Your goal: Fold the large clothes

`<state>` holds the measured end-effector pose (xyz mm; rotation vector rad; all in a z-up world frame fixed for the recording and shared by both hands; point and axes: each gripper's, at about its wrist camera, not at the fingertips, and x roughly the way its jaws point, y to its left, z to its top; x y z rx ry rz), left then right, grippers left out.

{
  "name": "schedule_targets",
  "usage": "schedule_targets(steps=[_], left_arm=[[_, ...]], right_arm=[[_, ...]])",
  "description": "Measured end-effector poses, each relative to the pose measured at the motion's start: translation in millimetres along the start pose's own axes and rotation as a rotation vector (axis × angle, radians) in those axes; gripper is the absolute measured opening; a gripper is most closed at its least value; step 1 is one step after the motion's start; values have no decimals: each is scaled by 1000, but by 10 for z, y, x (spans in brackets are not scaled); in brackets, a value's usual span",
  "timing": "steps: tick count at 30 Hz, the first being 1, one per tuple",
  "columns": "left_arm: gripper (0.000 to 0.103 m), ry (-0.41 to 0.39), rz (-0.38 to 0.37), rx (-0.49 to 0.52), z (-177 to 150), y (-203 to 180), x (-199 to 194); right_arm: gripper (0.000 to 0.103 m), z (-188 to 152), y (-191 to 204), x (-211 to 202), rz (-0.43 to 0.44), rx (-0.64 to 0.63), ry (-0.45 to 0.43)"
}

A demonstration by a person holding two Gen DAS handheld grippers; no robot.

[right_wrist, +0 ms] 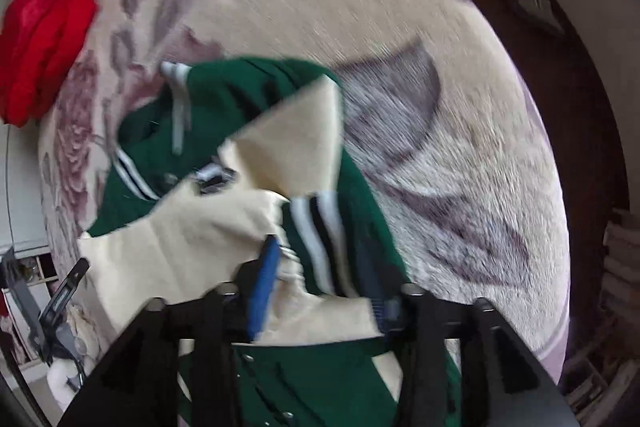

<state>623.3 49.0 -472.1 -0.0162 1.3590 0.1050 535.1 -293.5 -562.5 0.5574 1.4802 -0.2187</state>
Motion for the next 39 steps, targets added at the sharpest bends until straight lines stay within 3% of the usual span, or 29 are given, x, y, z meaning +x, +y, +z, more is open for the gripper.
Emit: schedule_targets(steps=[2, 6, 8, 10, 13, 14, 15, 16, 19, 23, 28, 30, 32, 34, 36, 37, 39], left_arm=[[97, 51, -72, -6, 259, -144, 187], [97, 37, 120, 101, 617, -406, 623], [97, 23, 258, 199, 671, -463, 873], [97, 7, 335, 260, 647, -431, 989], [97, -3, 341, 266, 584, -331, 1055], [97, -3, 337, 258, 577, -307, 1053], [97, -3, 330, 250, 564, -279, 1058], [97, -4, 323, 241, 553, -244, 1043], [97, -30, 317, 225, 563, -192, 939], [97, -85, 328, 203, 641, -135, 741], [97, -76, 332, 189, 742, -53, 714], [97, -74, 333, 183, 737, -40, 709], [97, -85, 337, 178, 702, -32, 674], [97, -95, 334, 172, 642, -49, 644], [97, -97, 326, 175, 583, -111, 647], [97, -89, 314, 182, 541, -177, 670], [97, -79, 306, 195, 500, -281, 718]], right_arm=[[59, 124, 394, 60, 58, -37, 8], [59, 440, 1224, 705, 323, -118, 123], [58, 561, 1602, 1210, 384, -146, 212], [56, 637, 1865, 1611, 406, -159, 268], [55, 691, 2116, 2057, 435, -187, 321], [50, 642, 2125, 2163, 433, -193, 320], [35, 630, 2182, 2204, 435, -212, 305], [7, 610, 2255, 2195, 422, -254, 284], [5, 545, 2364, 2110, 413, -300, 238], [3, 600, 2428, 1799, 355, -257, 117], [2, 854, 2519, 1783, 244, -222, 54], [3, 868, 2506, 1822, 226, -240, 87], [6, 919, 2424, 1828, 263, -189, 163], [13, 958, 2252, 1675, 256, -138, 163], [31, 992, 1938, 1347, 201, -102, 100], [45, 978, 1885, 1287, 183, -90, 84], [50, 940, 1727, 1233, 146, -74, 87]])
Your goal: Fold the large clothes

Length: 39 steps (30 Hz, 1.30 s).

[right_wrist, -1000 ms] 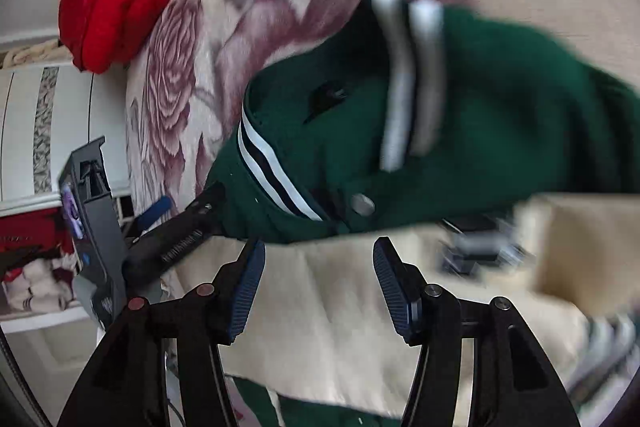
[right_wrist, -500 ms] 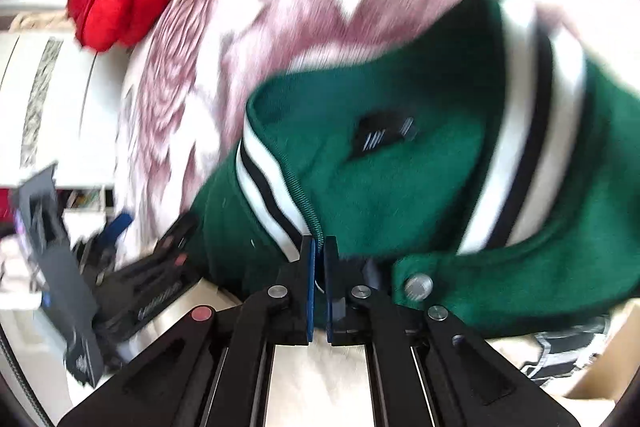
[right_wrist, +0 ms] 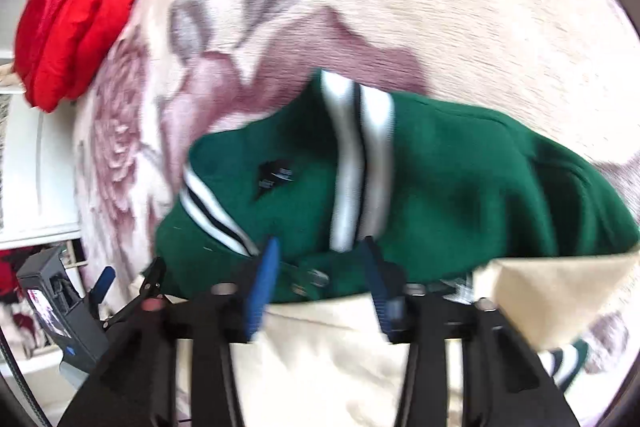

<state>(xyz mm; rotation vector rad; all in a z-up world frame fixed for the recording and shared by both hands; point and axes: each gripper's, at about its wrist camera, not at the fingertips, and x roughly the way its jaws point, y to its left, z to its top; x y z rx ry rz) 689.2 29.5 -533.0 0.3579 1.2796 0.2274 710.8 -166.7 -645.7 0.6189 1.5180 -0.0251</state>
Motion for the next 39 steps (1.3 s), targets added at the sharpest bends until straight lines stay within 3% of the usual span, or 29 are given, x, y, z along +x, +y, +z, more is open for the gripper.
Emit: schedule_targets(steps=[5, 9, 12, 17, 20, 22, 25, 29, 35, 39], left_arm=[[97, 1, 37, 39, -13, -290, 96], [97, -20, 61, 57, -49, -334, 106], [97, -17, 51, 54, -100, -287, 84], [97, -43, 54, 46, -236, -199, -85], [97, -48, 30, 29, -431, -120, -268], [97, -36, -20, 15, -625, -47, -429], [97, -29, -48, 19, -980, 49, -715], [97, 14, -48, 38, -1576, 154, -978], [97, 245, -90, 79, -2929, 31, -965], [97, 386, -177, 110, -3744, -254, -741]], right_arm=[[50, -140, -24, 420, -133, -50, 110], [50, -219, 91, 536, -241, -131, 101], [50, -242, 50, 471, -219, -141, 101], [49, -309, 59, 332, -273, -183, 110], [49, -543, -9, 55, -179, -150, 105], [49, -882, -112, -230, -91, -149, 100], [49, -1504, -436, -525, -37, -93, 132], [49, -2568, -862, -455, -31, 5, 287], [49, -4144, -1329, -121, -88, 151, 435], [49, -4929, -1676, -81, -88, 323, 441]])
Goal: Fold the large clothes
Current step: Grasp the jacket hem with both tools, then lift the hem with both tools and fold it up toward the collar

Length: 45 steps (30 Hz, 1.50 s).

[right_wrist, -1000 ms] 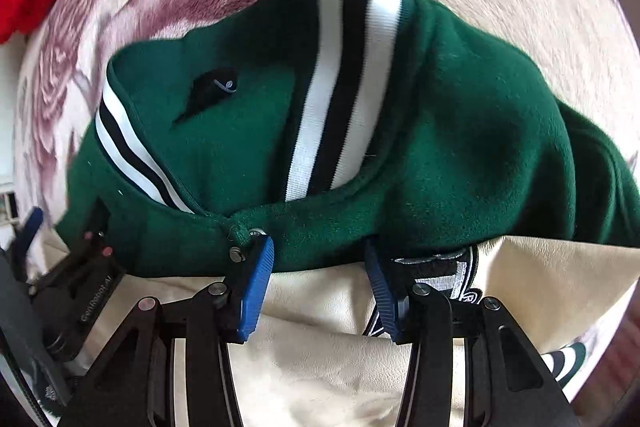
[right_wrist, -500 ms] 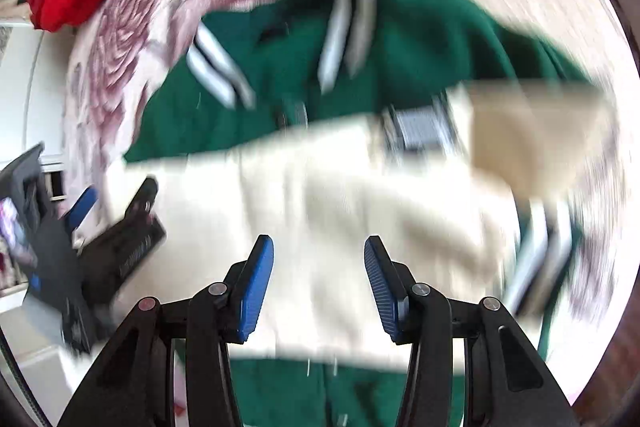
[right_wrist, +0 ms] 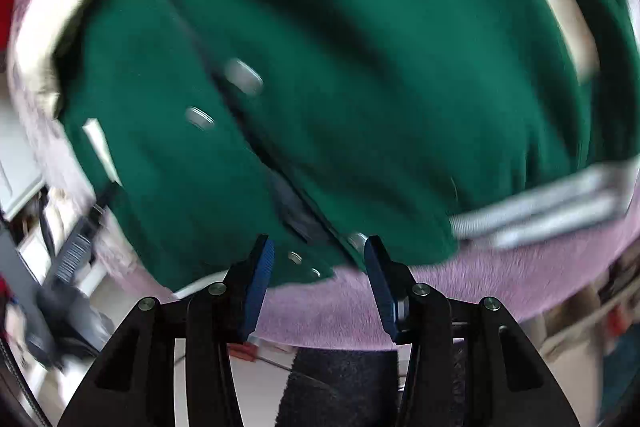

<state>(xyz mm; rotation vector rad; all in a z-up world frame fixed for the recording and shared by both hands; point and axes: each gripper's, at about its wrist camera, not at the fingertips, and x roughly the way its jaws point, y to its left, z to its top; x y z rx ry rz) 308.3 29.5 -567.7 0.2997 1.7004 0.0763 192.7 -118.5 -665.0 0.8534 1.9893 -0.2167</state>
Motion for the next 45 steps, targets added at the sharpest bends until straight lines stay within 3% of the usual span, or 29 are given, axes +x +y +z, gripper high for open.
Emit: schedule_targets(steps=[3, 6, 10, 11, 13, 14, 19, 22, 24, 26, 27, 28, 29, 31, 36, 40, 45], left_arm=[[97, 34, 13, 60, -271, -268, 406], [100, -20, 21, 60, -308, -314, 434], [101, -27, -10, 53, -295, -296, 421], [101, -31, -18, 51, -298, -287, 411], [101, -41, -27, 46, -322, -278, 393], [101, -43, -30, 45, -333, -254, 400], [101, -51, -55, 12, -388, -141, 379], [101, -57, -62, -11, -475, -31, 395], [101, -52, -67, -23, -524, 12, 401], [101, -46, -71, -30, -545, 99, 354], [101, -48, -72, -37, -563, 155, 330], [101, -60, -69, -53, -584, 219, 253], [101, -72, -65, -66, -600, 248, 191], [101, -109, -50, -93, -599, 336, 2], [101, -167, -61, -134, -502, 108, -418], [101, -188, -62, -160, -65, -488, -551], [101, -161, 13, -178, 539, -1209, -283]], right_arm=[[49, -232, -182, 199, -68, 20, -58], [50, -356, -194, 407, -55, 36, -109], [54, -433, -93, 687, -195, -31, -163], [53, -473, -84, 701, -218, -29, -184], [28, -592, -78, 701, -239, 5, -231], [22, -680, -60, 704, -242, 19, -248], [19, -1122, 19, 563, -190, -5, -298], [20, -1345, 149, 439, -203, -122, -294], [22, -1356, 195, 554, -233, -193, -239], [27, -1289, 114, 591, -186, -199, -169], [29, -1259, -11, 528, -103, -169, -124], [38, -1207, -61, 473, -41, -149, -106], [50, -1204, -203, 293, 51, -119, -105], [57, -1193, -429, -101, 108, -92, -150], [57, -752, -961, -1094, 48, -92, -300], [57, 44, -1105, -1620, -102, -196, -409], [57, 1168, -879, -1791, -255, -414, -409]])
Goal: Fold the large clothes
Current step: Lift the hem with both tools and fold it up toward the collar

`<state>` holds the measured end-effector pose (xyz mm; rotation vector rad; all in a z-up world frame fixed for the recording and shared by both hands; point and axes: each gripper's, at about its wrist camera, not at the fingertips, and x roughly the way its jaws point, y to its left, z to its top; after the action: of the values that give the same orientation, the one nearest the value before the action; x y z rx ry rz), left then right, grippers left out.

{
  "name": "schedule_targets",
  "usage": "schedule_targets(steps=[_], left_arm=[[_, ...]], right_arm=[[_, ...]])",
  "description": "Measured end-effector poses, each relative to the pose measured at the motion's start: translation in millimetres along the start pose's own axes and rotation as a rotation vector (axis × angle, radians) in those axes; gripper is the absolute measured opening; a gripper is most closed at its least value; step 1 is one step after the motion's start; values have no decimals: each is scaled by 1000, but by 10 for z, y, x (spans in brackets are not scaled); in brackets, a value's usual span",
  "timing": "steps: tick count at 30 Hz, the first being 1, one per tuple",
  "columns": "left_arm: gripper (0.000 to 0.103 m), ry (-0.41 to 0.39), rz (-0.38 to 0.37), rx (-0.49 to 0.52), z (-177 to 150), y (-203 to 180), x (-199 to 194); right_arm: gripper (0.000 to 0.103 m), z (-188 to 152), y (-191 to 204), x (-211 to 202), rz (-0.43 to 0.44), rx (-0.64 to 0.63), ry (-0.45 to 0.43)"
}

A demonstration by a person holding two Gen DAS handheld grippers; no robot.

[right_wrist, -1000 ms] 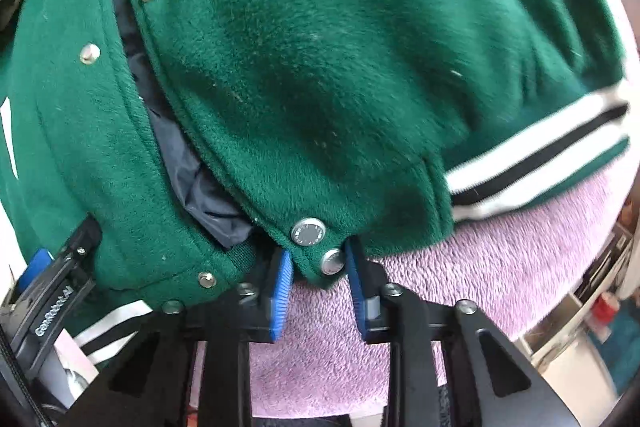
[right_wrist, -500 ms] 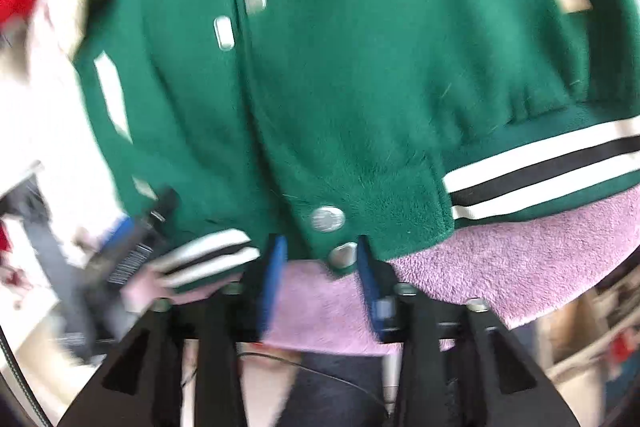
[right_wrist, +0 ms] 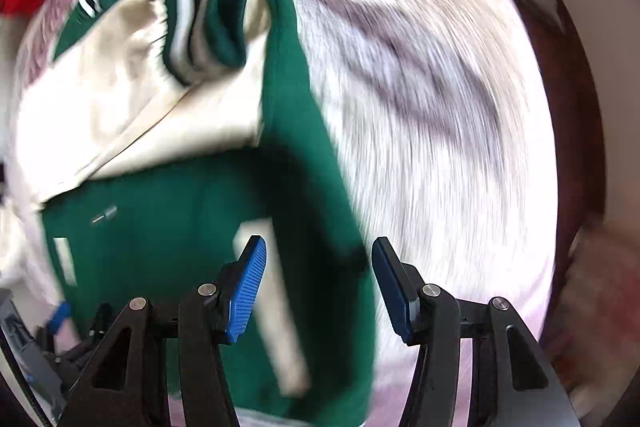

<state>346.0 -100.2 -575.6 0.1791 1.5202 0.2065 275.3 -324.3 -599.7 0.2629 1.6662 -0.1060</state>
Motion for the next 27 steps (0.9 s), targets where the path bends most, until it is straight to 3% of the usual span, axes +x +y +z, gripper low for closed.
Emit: schedule_targets(steps=[3, 4, 7, 10, 12, 15, 16, 18, 19, 21, 24, 26, 27], left_arm=[[102, 54, 82, 29, 105, -212, 339], [103, 50, 91, 18, 109, -214, 382], [103, 43, 80, -5, 106, -163, 407], [103, 37, 97, 1, 105, -176, 426], [103, 44, 107, 7, 94, -186, 404], [103, 79, 81, -7, 175, -151, 328], [103, 78, 80, -14, 197, -58, 277], [103, 34, 93, -35, 255, 248, 147], [103, 0, 126, -56, 311, 486, 62], [103, -32, 185, -76, 422, 837, 36], [103, -50, 304, -100, 676, 1460, 290], [103, -11, 356, -102, 866, 1821, 608], [103, 1, 354, -100, 937, 1944, 754]], right_arm=[[56, 254, 70, 285, -4, -146, 64], [50, 325, 70, 325, 8, -156, 64], [34, 415, -222, 157, 157, -62, -15], [27, 361, -641, 89, 184, 76, -64], [28, 298, -921, 261, 243, 204, -39], [31, 249, -967, 208, 269, 203, 4], [34, 354, -874, 187, 274, 190, 23], [45, 192, -867, 16, 298, 192, 32], [50, 153, -940, -116, 310, 192, 25], [52, -34, -971, -322, 306, 189, 3], [52, -438, -970, -536, 324, 207, -2], [52, -656, -676, -566, 407, 228, 27], [52, -584, -493, -605, 454, 229, 49]])
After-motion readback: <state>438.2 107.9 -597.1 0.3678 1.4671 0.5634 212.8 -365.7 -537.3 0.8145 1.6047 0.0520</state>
